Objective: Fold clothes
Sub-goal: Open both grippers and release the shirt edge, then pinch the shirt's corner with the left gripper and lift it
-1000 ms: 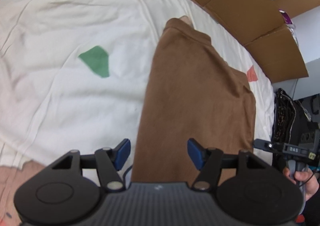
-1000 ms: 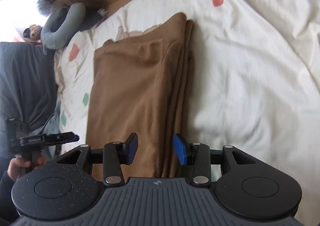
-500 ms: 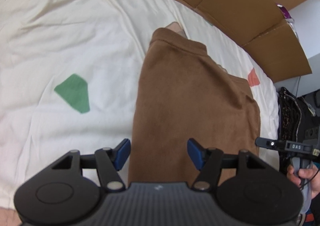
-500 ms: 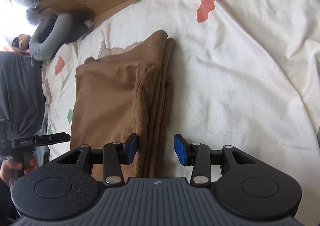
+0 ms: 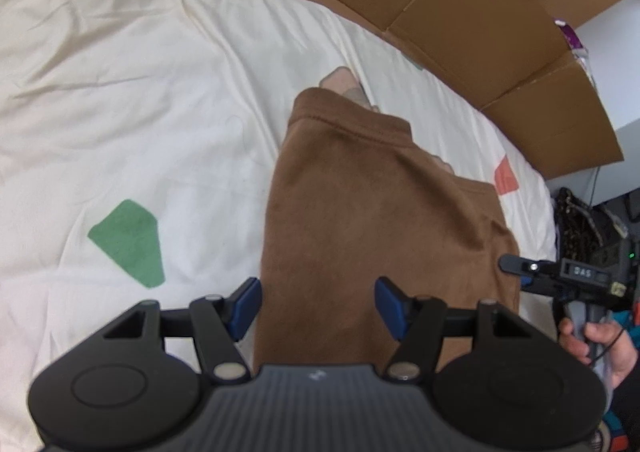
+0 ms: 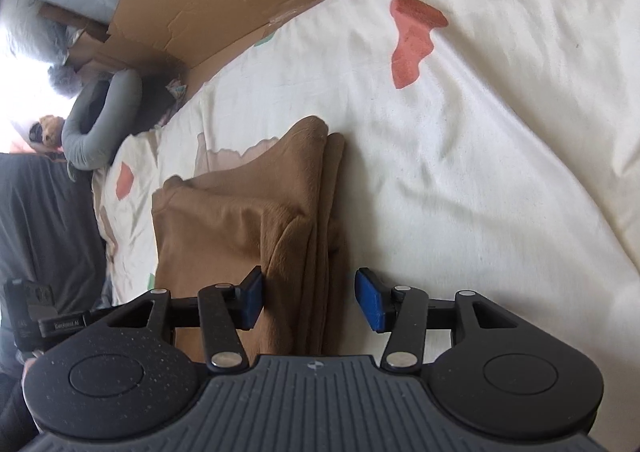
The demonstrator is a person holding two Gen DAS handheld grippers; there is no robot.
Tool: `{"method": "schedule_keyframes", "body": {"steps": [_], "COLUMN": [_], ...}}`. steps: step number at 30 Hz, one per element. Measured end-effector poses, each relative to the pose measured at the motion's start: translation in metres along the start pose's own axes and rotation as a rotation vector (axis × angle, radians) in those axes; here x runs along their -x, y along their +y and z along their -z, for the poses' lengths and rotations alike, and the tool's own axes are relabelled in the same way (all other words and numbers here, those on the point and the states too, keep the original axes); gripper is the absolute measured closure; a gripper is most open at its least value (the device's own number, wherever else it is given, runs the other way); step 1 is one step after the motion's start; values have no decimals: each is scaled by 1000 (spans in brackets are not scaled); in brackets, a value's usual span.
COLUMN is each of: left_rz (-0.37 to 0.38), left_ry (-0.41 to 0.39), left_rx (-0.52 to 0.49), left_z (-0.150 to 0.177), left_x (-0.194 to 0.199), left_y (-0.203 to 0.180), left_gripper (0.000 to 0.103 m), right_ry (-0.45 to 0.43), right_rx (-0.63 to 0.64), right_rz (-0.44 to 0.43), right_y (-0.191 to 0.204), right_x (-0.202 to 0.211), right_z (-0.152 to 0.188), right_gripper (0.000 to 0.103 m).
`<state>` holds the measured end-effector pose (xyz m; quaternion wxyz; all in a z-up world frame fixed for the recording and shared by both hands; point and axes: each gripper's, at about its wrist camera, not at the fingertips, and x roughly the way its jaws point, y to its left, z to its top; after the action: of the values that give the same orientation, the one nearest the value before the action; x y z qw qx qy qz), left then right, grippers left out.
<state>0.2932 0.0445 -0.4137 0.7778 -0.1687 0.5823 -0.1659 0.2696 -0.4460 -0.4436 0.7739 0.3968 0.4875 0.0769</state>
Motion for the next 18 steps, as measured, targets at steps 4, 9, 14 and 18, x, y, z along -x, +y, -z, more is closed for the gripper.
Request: {"method": "schedule_keyframes", "body": {"steps": [4, 9, 14, 18], "left_rz": [8, 67, 74, 101], "left_ry": [-2, -4, -32, -46], "left_rx": [13, 66, 37, 51], "left_z": [-5, -15, -30, -38], "left_x": [-5, -12, -18, -25], "left_y": [8, 21, 24, 29], "left_gripper": [38, 41, 43, 44], "right_ry": [-3, 7, 7, 14], "right_rx": [-37, -84, -55, -79], "right_rz": [-48, -98, -110, -119], "right_y": [-8, -18, -14, -20], "right_x": [-6, -8, 0, -2], "right_z": [-6, -13, -17, -17], "right_gripper": [48, 66, 66, 60]}}
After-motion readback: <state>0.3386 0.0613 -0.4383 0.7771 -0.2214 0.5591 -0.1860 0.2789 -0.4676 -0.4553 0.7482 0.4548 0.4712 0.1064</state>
